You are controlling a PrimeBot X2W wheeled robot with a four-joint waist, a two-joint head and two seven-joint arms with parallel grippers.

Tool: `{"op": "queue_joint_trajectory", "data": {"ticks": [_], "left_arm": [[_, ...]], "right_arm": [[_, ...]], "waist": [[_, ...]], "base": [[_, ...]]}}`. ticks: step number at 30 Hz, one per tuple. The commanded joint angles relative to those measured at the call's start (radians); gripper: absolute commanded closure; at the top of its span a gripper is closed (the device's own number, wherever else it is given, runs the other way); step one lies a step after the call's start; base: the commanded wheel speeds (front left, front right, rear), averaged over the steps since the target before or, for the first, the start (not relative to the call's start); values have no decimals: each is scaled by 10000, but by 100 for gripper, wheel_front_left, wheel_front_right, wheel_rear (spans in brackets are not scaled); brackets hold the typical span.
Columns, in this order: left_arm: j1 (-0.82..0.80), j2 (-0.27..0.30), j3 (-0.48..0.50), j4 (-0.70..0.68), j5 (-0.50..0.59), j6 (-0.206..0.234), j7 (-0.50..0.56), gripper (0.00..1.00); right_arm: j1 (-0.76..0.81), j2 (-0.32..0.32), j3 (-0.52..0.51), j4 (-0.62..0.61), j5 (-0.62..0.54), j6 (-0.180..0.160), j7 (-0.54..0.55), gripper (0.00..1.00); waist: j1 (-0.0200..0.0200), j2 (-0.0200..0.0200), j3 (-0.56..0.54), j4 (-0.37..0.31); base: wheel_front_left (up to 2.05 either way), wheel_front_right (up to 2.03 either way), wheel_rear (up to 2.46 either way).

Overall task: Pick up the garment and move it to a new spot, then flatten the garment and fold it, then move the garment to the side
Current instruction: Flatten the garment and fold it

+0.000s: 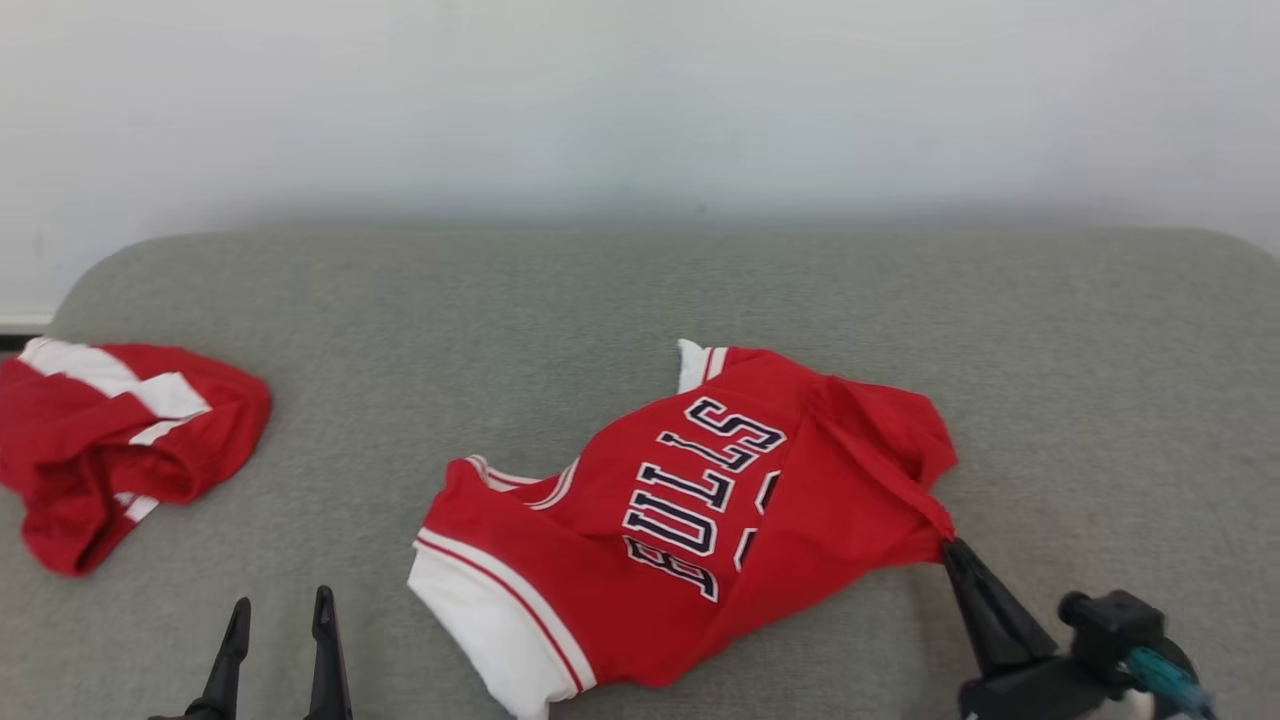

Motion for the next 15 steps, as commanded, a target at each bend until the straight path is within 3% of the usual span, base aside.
{"op": "queue_joint_trajectory", "data": {"ticks": [1, 8, 15], "left_arm": [[23, -11, 4, 20, -165, 9, -33, 0], [-131, -11, -75, 55, -167, 8, -33, 0], [-262, -12, -32, 108, -236, -9, -33, 0]], "right_arm": [[279, -290, -25, -308, 138, -23, -6, 100], [1665, -892, 87, -1696, 839, -23, 333, 100], [2878, -813, -534, -2479, 1226, -23, 656, 100]], "waist": [[0, 0, -117, -528], [0, 0, 107, -906], [0, 0, 389, -912]], "base": [[0, 0, 0], [0, 0, 0], [0, 0, 0]]}}
